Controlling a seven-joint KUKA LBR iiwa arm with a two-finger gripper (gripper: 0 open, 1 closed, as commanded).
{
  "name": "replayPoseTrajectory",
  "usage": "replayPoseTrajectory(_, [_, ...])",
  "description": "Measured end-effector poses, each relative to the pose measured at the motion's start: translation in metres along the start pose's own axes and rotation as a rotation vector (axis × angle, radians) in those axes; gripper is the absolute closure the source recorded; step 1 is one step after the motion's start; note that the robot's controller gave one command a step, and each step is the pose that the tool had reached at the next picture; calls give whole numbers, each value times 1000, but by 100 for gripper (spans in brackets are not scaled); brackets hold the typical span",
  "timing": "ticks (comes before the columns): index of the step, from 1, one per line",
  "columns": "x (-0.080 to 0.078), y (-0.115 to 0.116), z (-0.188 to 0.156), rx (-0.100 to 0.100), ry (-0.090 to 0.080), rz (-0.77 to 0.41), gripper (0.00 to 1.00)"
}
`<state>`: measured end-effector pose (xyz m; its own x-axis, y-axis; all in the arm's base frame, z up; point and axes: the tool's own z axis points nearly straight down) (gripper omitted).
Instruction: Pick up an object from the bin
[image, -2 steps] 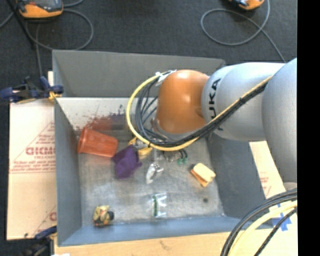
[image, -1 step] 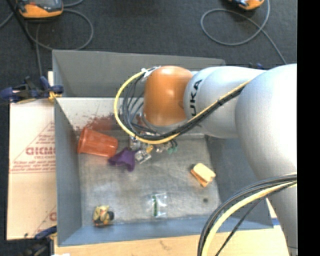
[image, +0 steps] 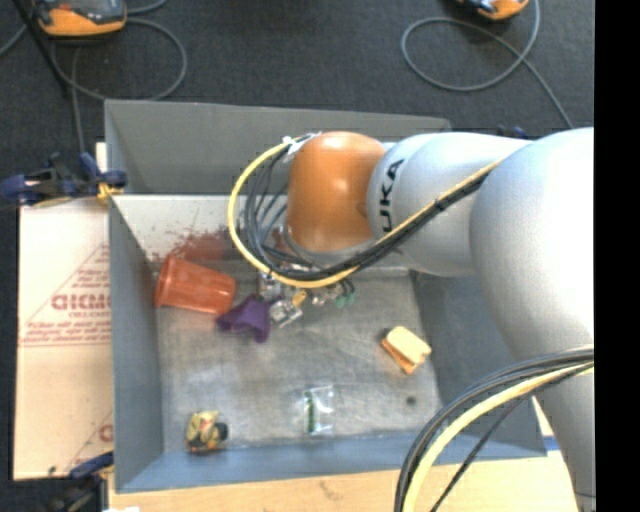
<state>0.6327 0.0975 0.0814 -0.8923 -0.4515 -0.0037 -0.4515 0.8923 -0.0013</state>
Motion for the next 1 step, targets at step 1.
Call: replayPoseTrajectory(1, [18, 17, -100, -1, -1, 4, 100])
